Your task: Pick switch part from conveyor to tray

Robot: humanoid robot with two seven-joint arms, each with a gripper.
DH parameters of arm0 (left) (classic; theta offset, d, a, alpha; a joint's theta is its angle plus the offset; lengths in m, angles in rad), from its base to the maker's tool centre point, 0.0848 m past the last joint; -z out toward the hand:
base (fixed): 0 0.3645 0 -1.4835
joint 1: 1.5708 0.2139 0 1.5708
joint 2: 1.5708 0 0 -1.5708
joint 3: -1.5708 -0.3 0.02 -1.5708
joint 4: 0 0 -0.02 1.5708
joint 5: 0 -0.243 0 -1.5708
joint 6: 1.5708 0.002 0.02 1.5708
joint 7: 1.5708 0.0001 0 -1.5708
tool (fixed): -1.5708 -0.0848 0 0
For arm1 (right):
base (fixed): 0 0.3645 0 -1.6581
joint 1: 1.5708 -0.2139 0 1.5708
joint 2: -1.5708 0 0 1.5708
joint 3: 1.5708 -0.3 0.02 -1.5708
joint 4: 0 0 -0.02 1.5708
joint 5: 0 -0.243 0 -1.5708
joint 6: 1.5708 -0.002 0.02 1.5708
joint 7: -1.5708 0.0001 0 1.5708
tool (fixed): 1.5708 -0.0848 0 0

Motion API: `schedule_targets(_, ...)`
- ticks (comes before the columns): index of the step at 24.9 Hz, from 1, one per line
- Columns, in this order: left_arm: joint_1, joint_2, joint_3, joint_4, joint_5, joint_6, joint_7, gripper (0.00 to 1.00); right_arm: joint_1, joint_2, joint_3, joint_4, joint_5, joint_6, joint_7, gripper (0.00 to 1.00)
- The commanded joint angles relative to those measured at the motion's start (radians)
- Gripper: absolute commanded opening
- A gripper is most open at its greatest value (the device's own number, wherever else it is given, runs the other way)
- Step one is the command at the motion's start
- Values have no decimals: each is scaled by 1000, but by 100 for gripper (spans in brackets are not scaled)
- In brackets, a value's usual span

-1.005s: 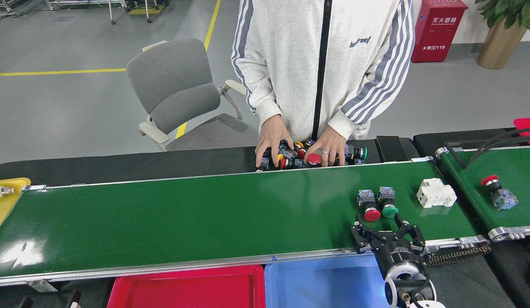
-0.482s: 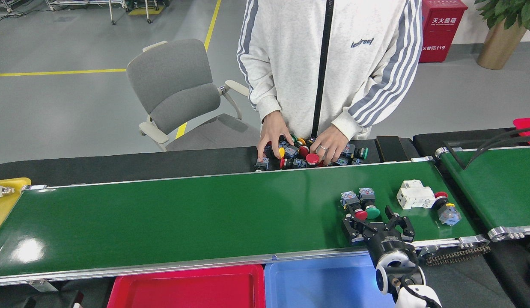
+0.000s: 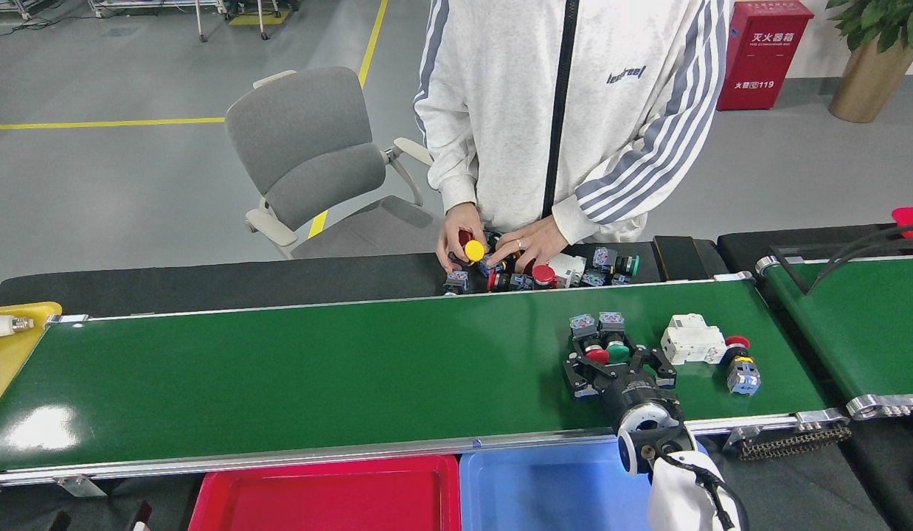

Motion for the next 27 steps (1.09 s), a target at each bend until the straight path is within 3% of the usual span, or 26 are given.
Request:
schedule_targets(1,-5,8,2,-8,-3,-2,2,100,1,-13,1,-29,-6,-35,-20,30)
schedule_targets(7,-8,8,-1,-13,-1,-2,2,100,73,-38,1,-149,-21,-135,-38,20)
schedule_targets(13,-16,11,-1,-11,-1,-2,2,100,168,-41,66,-359,-20,-469,-70,21)
schedule_targets(15,-20,11,-2,-11,-1,-2,2,100,177,-39,127,-394,-18,-558,-78,32)
schedule_targets(16,-26,12,-2,-11,-1,-4,2,100,176,-33,176,-394,-14,-584,-80,46)
schedule_targets(18,-39,15,-4,-10,-3,-4,2,100,173,-24,300,-376,-9,-597,-84,100)
schedule_targets(22,-45,19,-2,-16,-9,-2,3,100,174,-24,428,-359,-9,-600,-121,100)
schedule_targets(25,-43,20,4,-16,-9,-4,20,100,186,-22,423,-376,-24,-598,-123,100)
schedule_targets(27,-36,20,4,-16,-9,-4,71,100,245,-53,330,-432,-77,-583,-132,100)
